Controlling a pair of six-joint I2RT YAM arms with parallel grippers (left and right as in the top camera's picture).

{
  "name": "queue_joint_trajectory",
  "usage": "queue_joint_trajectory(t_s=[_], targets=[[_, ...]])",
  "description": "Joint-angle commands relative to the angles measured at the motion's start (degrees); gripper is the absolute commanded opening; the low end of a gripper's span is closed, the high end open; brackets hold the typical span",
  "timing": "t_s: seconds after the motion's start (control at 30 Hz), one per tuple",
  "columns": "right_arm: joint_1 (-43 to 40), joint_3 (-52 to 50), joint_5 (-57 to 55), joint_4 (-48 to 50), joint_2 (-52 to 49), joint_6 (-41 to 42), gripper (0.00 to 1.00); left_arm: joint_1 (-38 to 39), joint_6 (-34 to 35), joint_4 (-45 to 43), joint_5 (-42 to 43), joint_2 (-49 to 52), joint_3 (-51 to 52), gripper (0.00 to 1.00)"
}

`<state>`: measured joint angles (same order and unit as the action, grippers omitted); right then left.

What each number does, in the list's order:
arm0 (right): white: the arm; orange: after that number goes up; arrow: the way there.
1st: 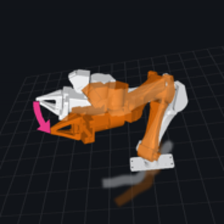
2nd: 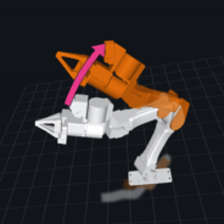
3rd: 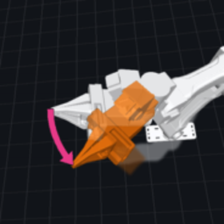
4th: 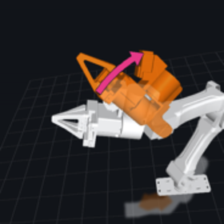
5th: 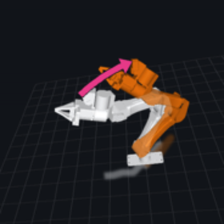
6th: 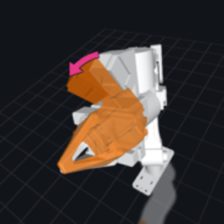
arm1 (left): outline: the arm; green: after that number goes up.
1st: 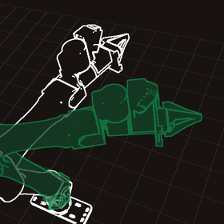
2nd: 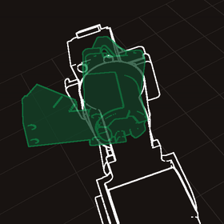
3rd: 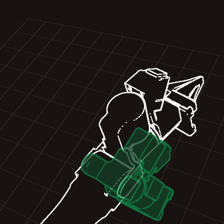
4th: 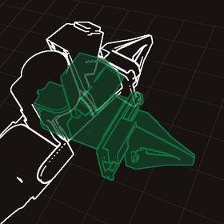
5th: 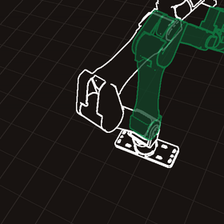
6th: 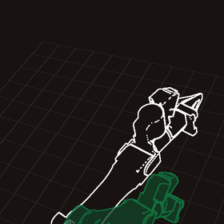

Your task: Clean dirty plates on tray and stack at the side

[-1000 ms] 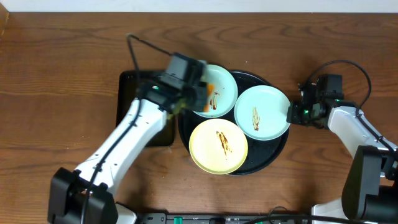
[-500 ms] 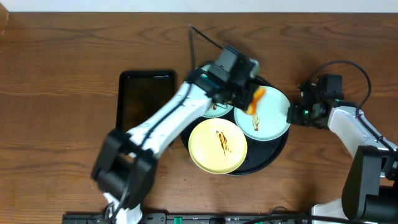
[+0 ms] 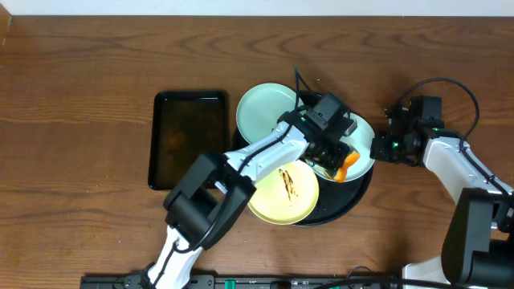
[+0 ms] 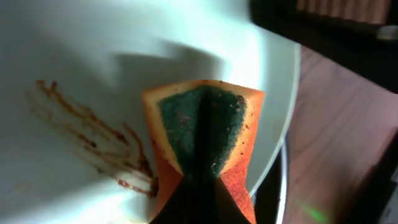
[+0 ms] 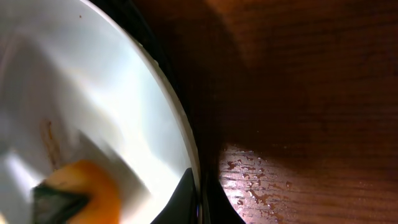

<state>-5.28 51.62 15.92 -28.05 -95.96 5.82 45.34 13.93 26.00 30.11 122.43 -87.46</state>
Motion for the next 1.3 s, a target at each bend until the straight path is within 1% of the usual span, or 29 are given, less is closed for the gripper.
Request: queue_joint_trajectory(t_s=[0.0, 0.17, 0.27, 0.37, 0.6, 0.87, 1.03, 1.07, 1.13, 1.27], targets=[[0.0, 0.1, -2.3, -0.7, -0.5, -0.1, 0.01, -0.1, 0.8, -1.2, -1.7, 1.6, -1.0, 0.07], [0.0, 0.1, -2.3, -1.2, -0.5, -0.1, 0.01, -0.2, 4.5, -1.3, -18.5, 1.9, -0.9, 0.08], [0.0, 0.1, -2.3, -1.7, -0.5, -0.1, 0.01, -0.4, 7.5, -1.0, -24.0, 1.9, -0.9, 0.08], [0.0, 0.1, -2.3, -2.0, -0.5, -0.1, 0.01, -0.9, 9.1, -1.5, -24.8, 1.9, -1.0, 0.08], [0.0, 0.1, -2.4, -3.4, -0.5, -0.1, 0.01, -1.8, 9.2, -2.7, -24.9, 1.0, -1.0, 0.08], [0.0, 0.1, -2.4, -3.5, -0.5, -0.1, 0.01, -3.0, 10.8, -1.4, -25.0, -4.1, -1.0, 0.08], [0.0, 0.1, -2.4, -3.4, -0.5, -0.1, 0.05, -3.1, 10.8, 3.8, -25.0, -9.5, -1.0, 0.08], [0.0, 0.1, -2.4, -3.4, -0.5, -0.1, 0.07, -3.1, 10.8, 5.0, -25.0, -10.5, -1.0, 0.08], [0.0, 0.1, -2.4, -3.4, -0.5, -0.1, 0.15, -3.2, 10.8, 7.5, -25.1, -12.5, -1.0, 0.08], [0.0, 0.1, -2.3, -3.0, -0.5, -0.1, 0.20, -3.8, 9.2, 12.4, -26.0, -16.0, -1.0, 0.08]])
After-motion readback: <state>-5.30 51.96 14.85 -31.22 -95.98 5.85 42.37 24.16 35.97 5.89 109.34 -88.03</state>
